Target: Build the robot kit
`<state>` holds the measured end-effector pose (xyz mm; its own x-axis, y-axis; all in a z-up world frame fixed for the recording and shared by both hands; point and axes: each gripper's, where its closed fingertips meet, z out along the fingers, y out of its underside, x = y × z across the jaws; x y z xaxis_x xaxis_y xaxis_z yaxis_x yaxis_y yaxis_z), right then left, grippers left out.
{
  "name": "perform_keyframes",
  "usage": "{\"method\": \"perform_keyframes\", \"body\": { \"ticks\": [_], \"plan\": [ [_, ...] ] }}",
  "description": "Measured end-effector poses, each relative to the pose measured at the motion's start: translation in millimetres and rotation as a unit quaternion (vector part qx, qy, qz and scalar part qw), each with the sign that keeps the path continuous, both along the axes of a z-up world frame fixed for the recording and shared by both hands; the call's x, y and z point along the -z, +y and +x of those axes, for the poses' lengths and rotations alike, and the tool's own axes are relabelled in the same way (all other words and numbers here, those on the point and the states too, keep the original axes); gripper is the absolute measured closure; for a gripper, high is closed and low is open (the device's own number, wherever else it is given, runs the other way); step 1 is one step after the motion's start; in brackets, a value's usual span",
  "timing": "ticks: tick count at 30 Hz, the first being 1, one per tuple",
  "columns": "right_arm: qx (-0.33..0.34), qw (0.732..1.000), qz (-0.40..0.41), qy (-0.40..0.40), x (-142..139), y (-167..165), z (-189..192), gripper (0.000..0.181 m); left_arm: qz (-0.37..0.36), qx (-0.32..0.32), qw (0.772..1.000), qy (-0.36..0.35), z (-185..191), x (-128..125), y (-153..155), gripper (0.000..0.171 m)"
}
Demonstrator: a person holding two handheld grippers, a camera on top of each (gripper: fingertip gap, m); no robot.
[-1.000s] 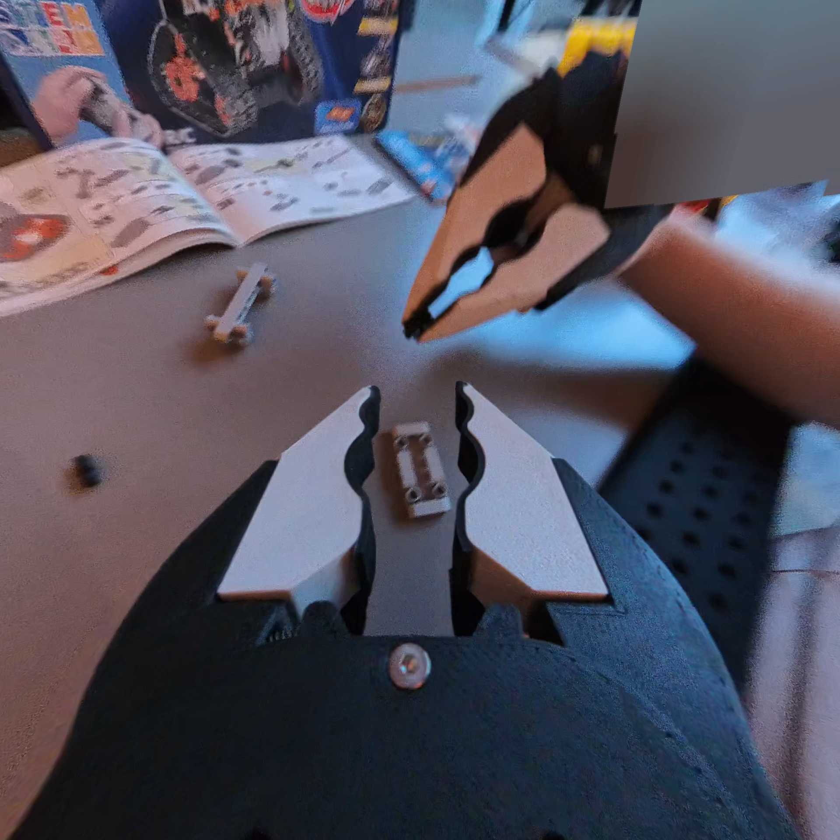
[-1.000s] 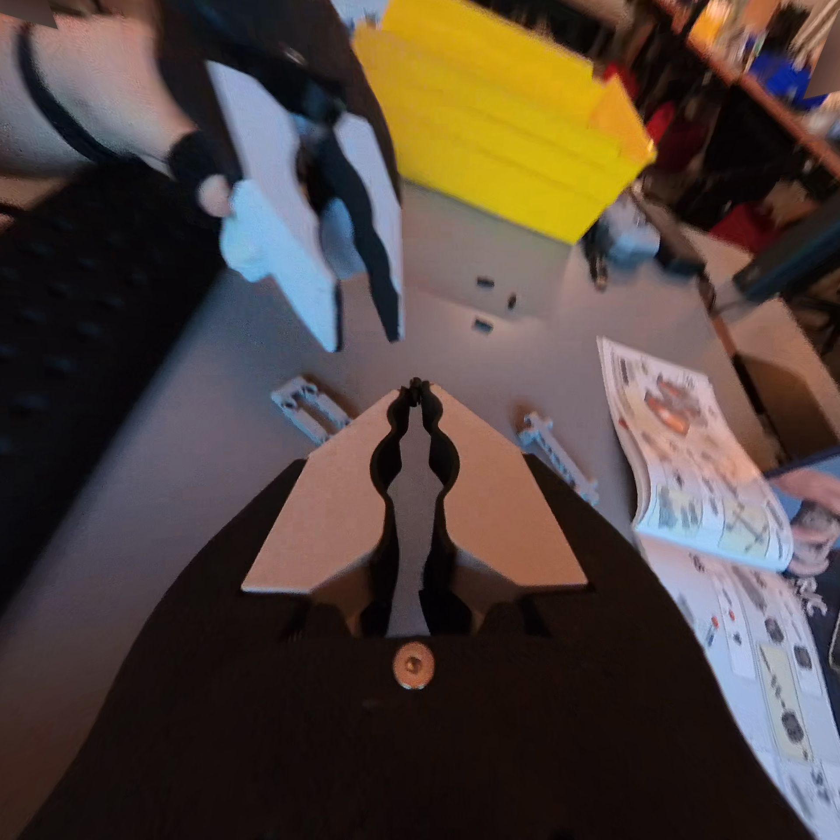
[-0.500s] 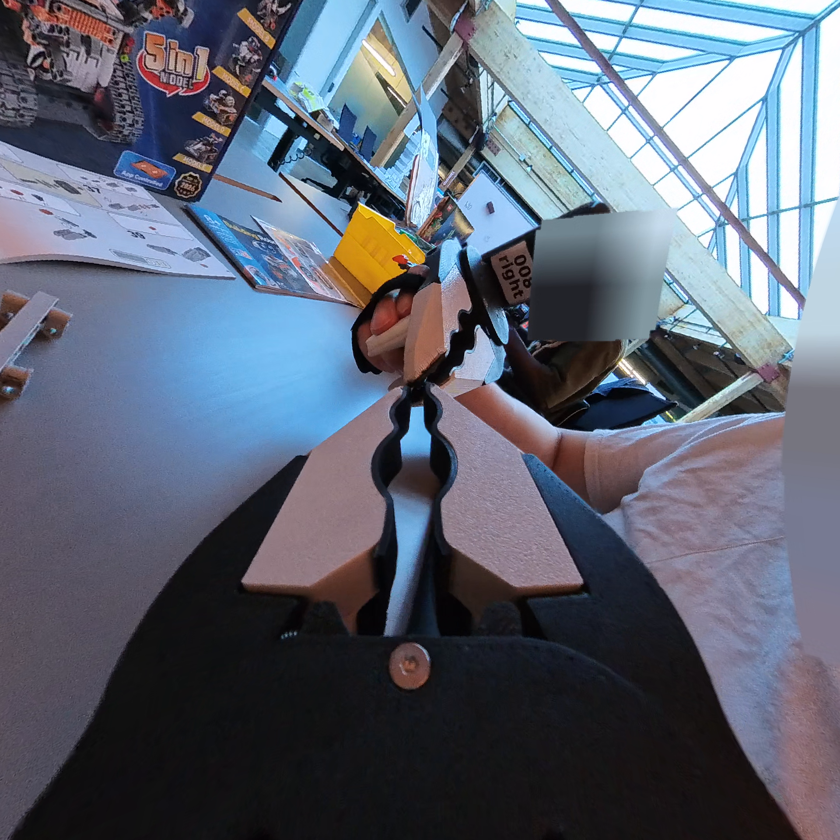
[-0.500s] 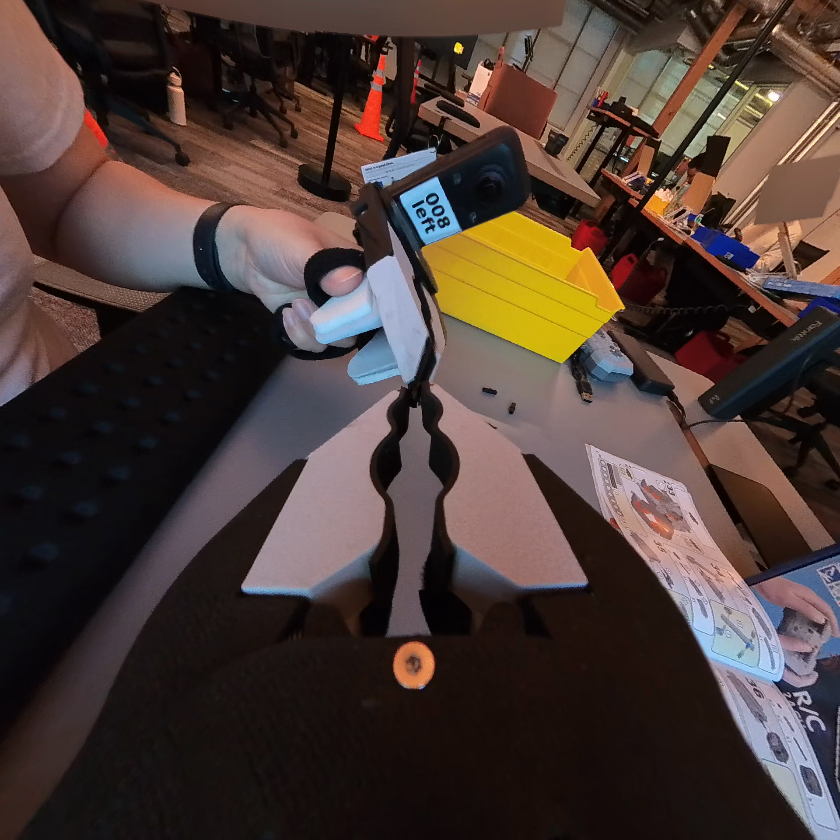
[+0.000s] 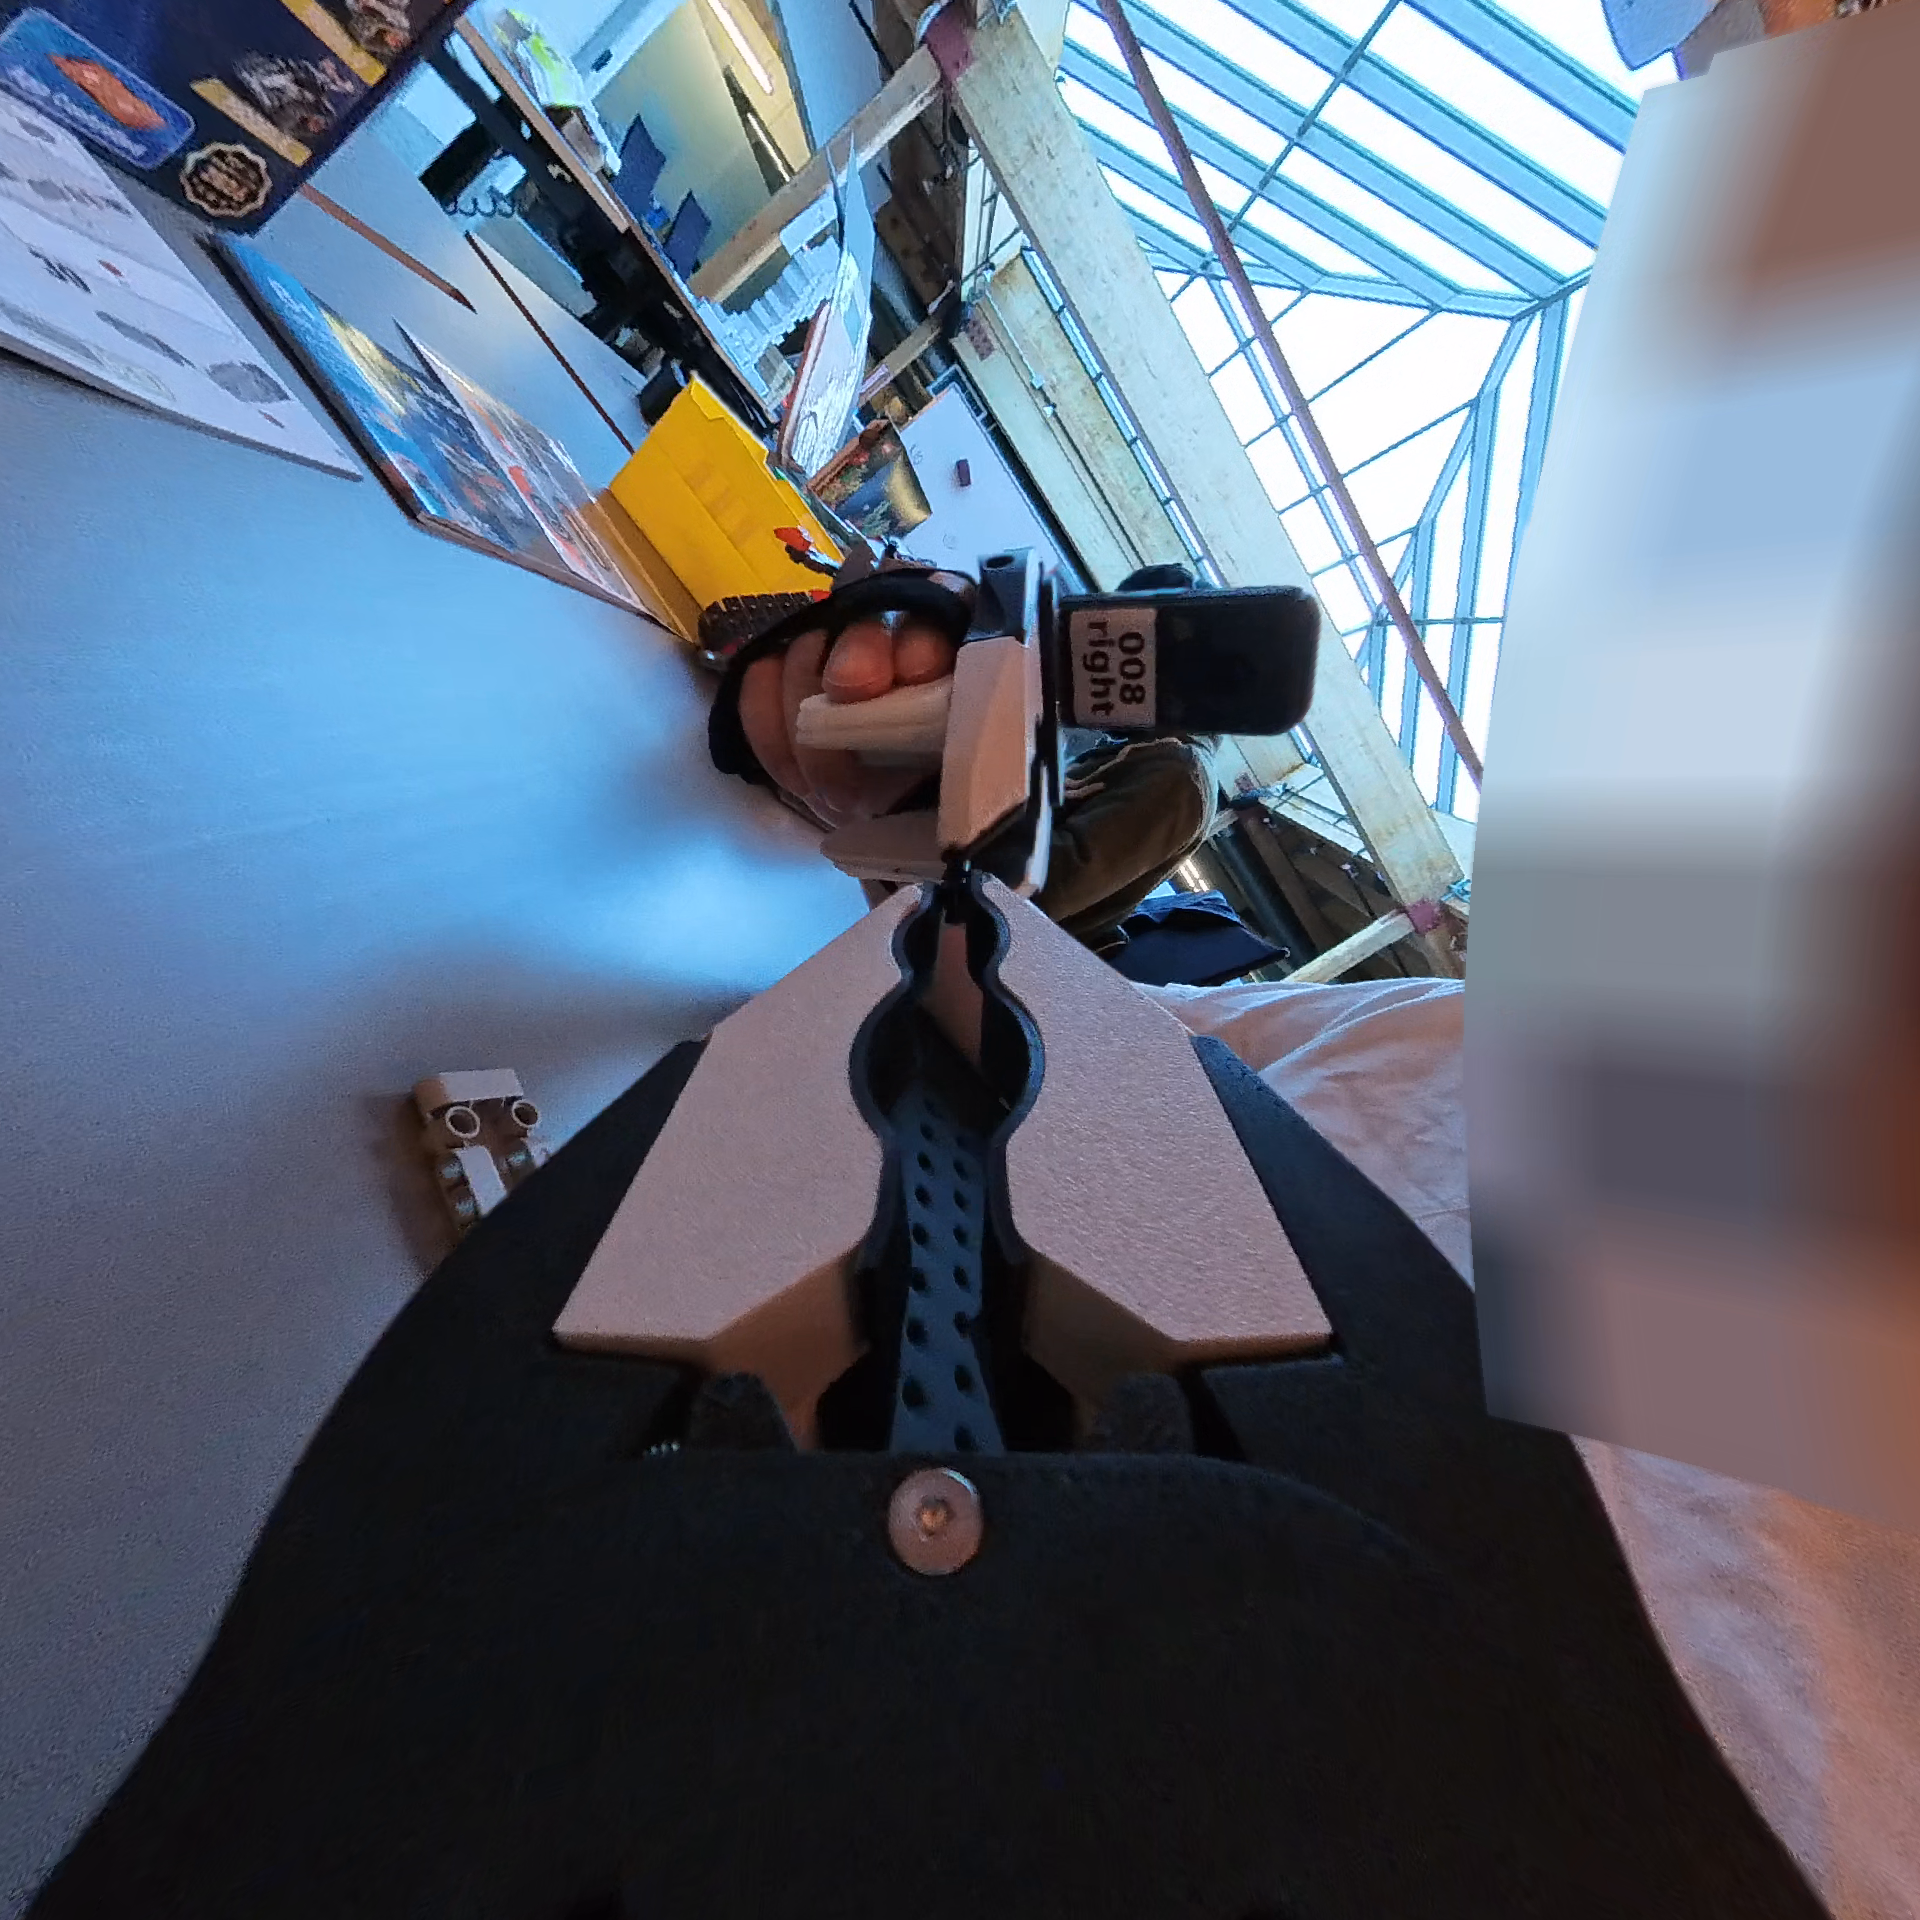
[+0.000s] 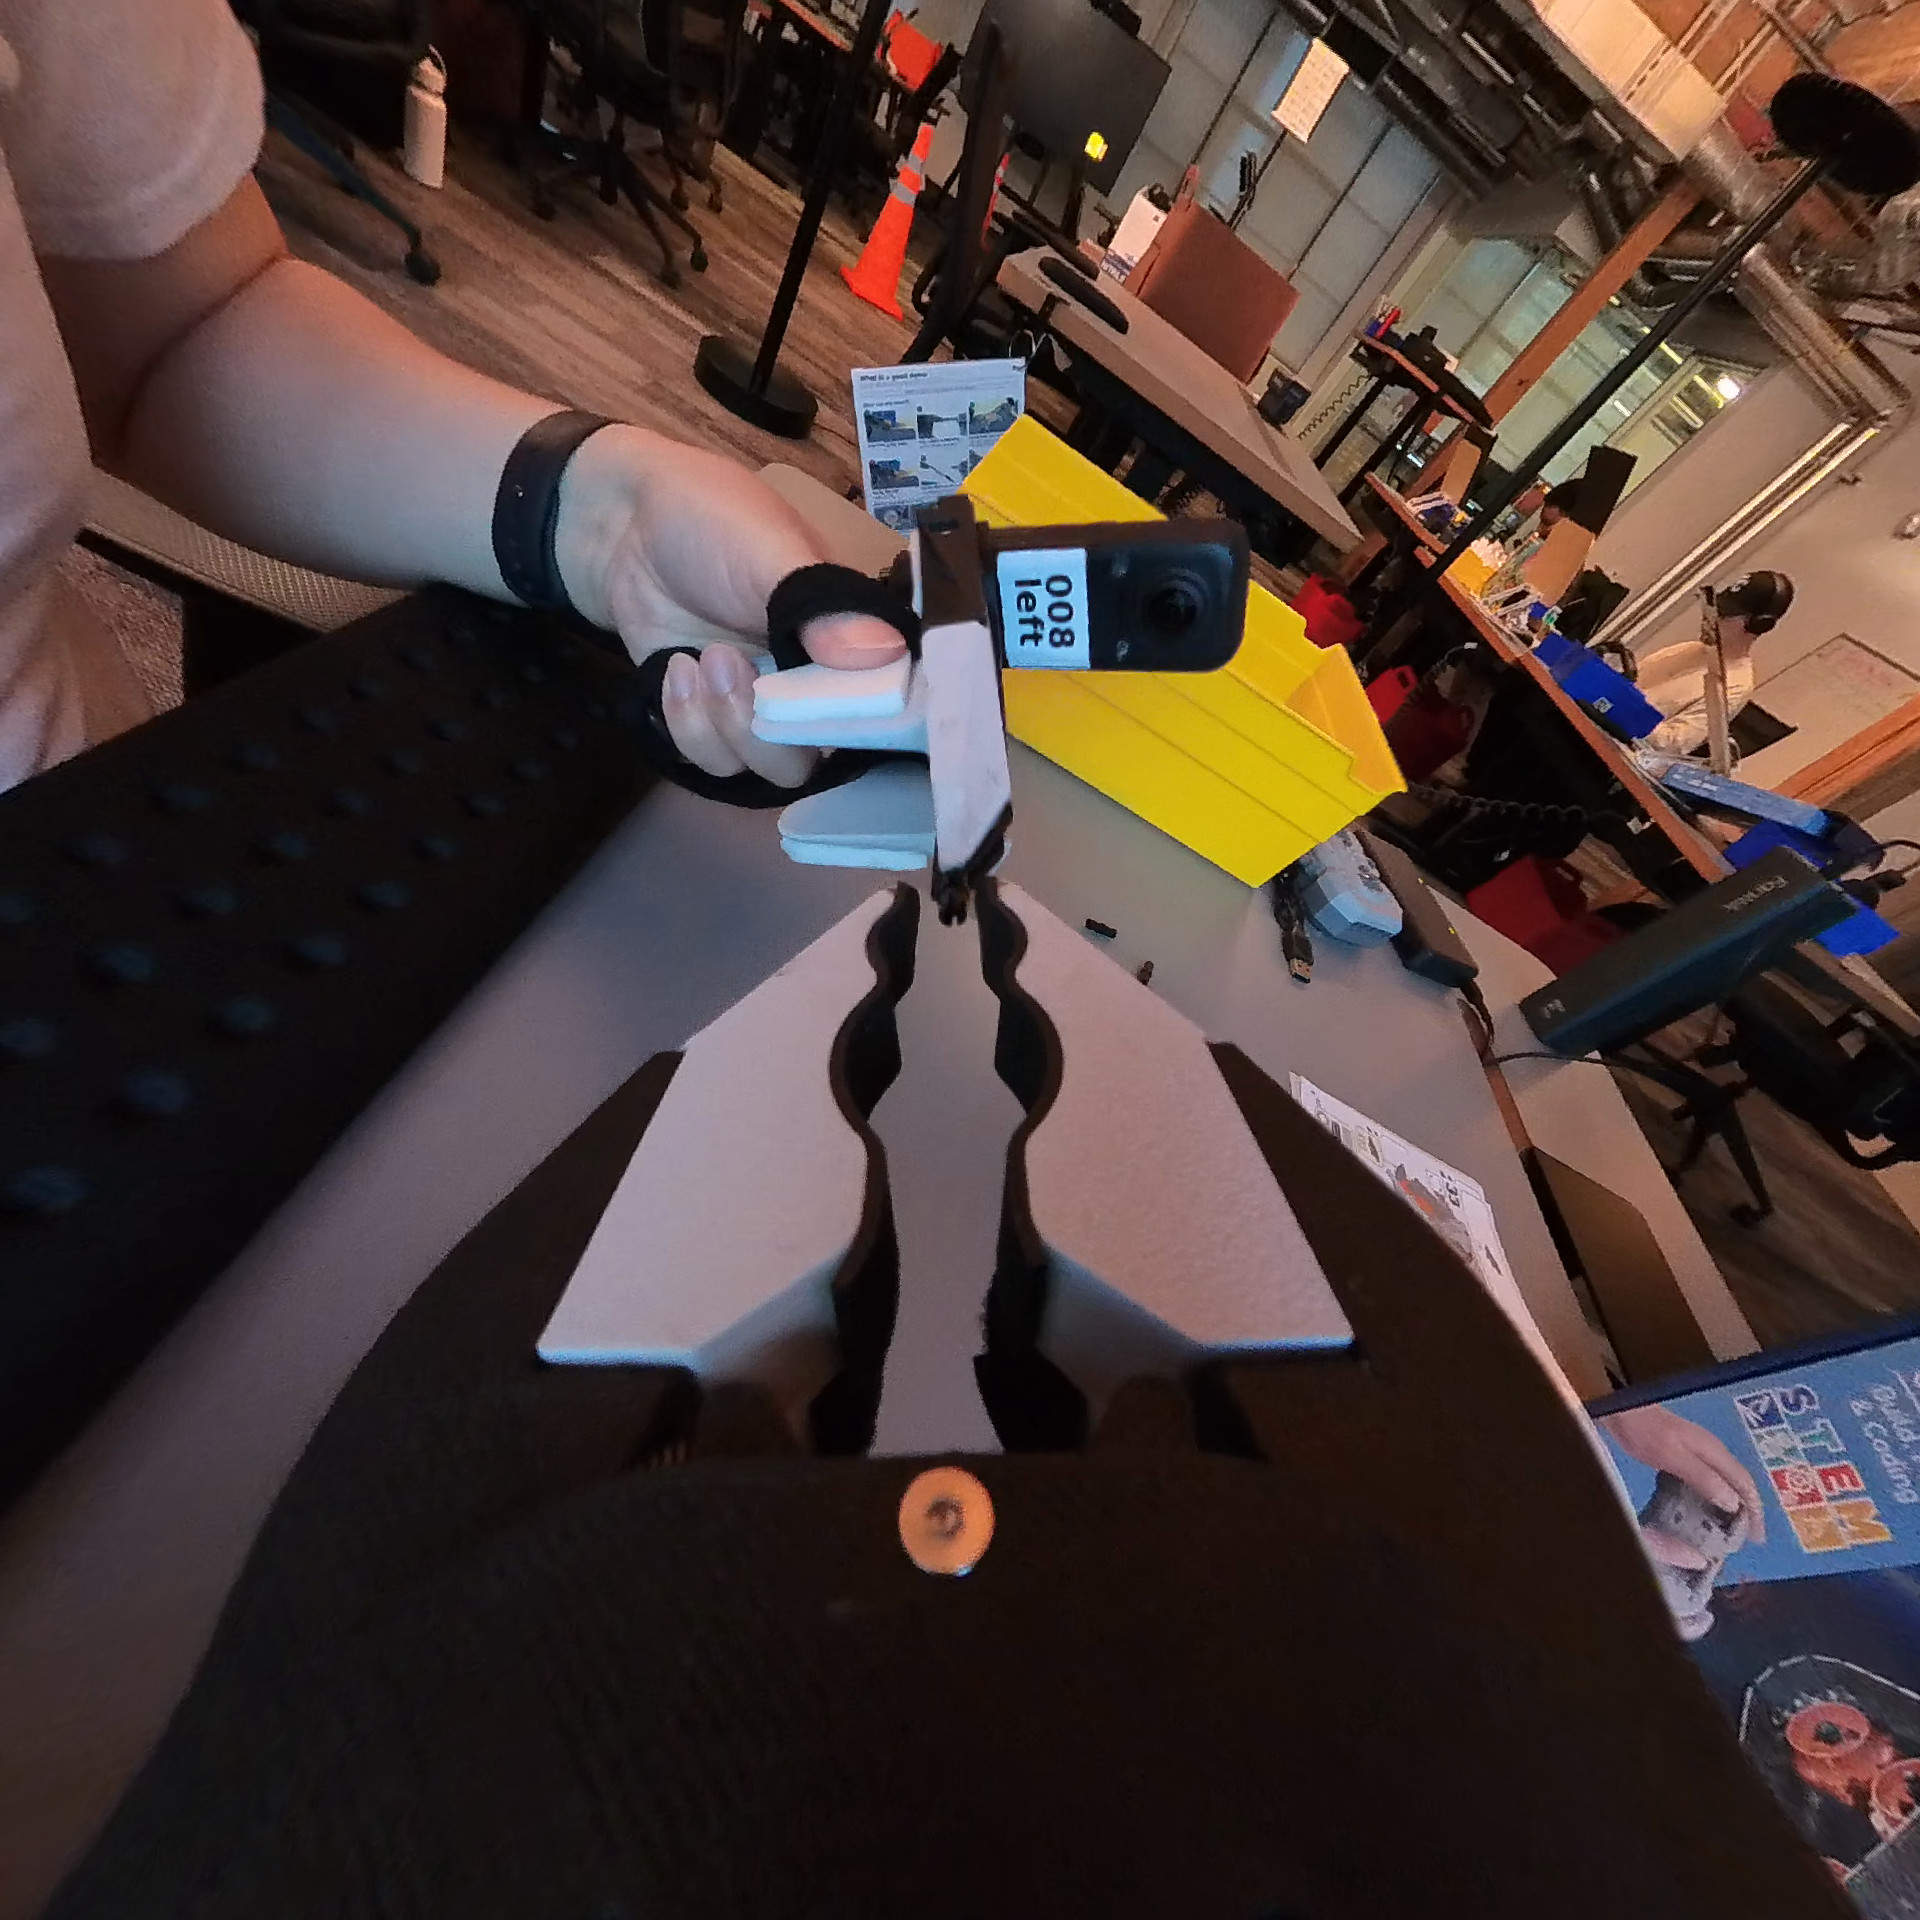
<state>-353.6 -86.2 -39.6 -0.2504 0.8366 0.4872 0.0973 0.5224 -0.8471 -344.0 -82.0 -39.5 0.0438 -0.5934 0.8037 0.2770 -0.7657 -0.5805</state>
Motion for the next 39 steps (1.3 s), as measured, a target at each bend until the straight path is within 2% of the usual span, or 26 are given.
{"method": "perform_keyframes", "body": {
  "ticks": [4,19,20,22,24,26,29,30,32,34,37,39],
  "plan": [
    [0.0,1.0,0.017,-0.004,1.7,-2.2,-0.7,0.175,-0.008,0.01,1.0,0.006,2.9,4.1,-1.9,0.17],
    [0.002,1.0,0.016,-0.021,6.4,-1.6,-0.3,0.176,-0.022,0.021,1.0,-0.005,1.1,5.4,-3.5,0.17],
    [0.001,1.0,0.014,-0.021,5.7,-1.7,-0.1,0.176,-0.02,0.02,1.0,-0.009,-0.1,3.8,-3.0,0.168],
    [0.005,1.0,0.014,-0.02,4.9,0.1,0.9,0.177,-0.001,0.003,1.0,-0.009,-7.2,-2.6,-0.3,0.143],
    [0.01,1.0,0.013,-0.02,4.5,3.1,2.3,0.176,0.041,-0.033,0.997,0.063,-16.2,5.4,1.9,0.136],
    [0.018,1.0,0.013,-0.022,5.6,7.2,3.3,0.176,0.095,-0.082,0.973,0.192,-24.0,25.2,2.6,0.13],
    [0.032,0.999,0.016,-0.033,11.1,15.5,4.4,0.177,0.152,-0.119,0.903,0.385,-30.8,59.0,-3.9,0.119],
    [0.036,0.999,0.014,-0.035,13.0,18.3,4.6,0.177,0.163,-0.127,0.879,0.43,-31.4,67.7,-6.0,0.125],
    [0.043,0.998,0.009,-0.042,17.9,24.1,5.0,0.177,0.179,-0.123,0.85,0.481,-24.1,80.0,-12.5,0.128],
    [0.053,0.997,0.011,-0.051,23.4,29.8,5.8,0.177,0.173,-0.117,0.836,0.508,-15.2,90.9,-14.1,0.118],
    [0.061,0.996,0.013,-0.057,26.2,34.0,8.0,0.177,0.16,-0.114,0.805,0.56,-12.0,108.8,-5.3,0.112],
    [0.065,0.996,0.013,-0.056,25.1,35.6,9.4,0.177,0.17,-0.116,0.786,0.583,-11.1,111.7,3.5,0.116]
  ]
}}
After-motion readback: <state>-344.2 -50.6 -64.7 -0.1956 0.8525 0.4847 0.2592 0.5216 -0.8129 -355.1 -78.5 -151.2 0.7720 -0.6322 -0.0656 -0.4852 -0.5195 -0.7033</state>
